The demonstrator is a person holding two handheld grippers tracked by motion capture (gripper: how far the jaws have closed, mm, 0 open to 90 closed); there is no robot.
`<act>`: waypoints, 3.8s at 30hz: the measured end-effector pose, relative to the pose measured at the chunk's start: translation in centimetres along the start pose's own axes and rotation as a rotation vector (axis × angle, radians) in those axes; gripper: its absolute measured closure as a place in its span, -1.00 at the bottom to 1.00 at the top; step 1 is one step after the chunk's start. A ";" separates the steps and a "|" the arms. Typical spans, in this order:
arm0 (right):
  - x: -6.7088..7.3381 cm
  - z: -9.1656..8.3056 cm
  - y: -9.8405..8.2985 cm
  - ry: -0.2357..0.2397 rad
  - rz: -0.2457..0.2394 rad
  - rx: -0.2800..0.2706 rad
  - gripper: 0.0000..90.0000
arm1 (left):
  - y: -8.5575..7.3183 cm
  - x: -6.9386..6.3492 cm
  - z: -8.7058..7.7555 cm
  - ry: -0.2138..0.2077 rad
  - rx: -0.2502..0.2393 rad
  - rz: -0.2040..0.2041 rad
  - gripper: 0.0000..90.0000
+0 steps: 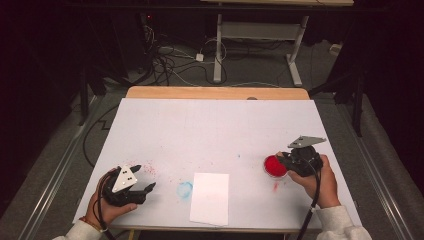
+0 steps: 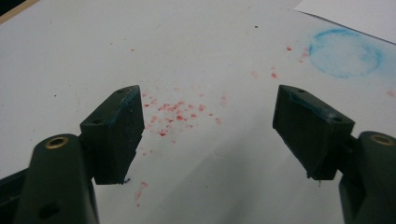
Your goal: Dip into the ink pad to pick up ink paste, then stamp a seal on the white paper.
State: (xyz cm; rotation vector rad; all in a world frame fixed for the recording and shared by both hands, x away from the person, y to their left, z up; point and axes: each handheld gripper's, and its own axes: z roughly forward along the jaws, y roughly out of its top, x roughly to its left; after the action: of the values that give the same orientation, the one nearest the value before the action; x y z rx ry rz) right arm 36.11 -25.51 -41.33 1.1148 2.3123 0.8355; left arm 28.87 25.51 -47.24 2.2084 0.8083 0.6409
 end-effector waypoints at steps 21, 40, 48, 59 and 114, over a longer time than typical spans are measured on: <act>1.7 -2.9 2.5 0.028 -0.060 -0.139 0.69 | -0.9 -0.3 -1.1 0.022 0.014 -0.002 -0.44; 5.7 -4.5 4.1 0.108 -0.154 -0.213 0.69 | -0.7 -0.5 -1.1 0.027 0.016 0.032 -0.44; 8.5 -3.5 4.9 0.159 -0.226 -0.201 0.69 | -0.6 -0.6 -1.1 0.033 0.014 0.032 -0.44; 11.8 -2.0 5.2 0.246 -0.291 -0.165 0.69 | -0.7 -0.5 -1.2 0.035 0.015 0.031 -0.44; 18.6 6.8 3.5 0.332 -0.397 0.115 0.69 | -0.7 -0.6 -0.8 0.029 0.036 0.043 -0.45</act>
State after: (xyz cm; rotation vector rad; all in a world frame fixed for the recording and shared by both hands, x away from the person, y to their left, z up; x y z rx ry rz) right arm 31.42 -6.60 -46.18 0.5520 2.7577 0.7842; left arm 27.66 25.84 -47.36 2.2588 0.7942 0.6854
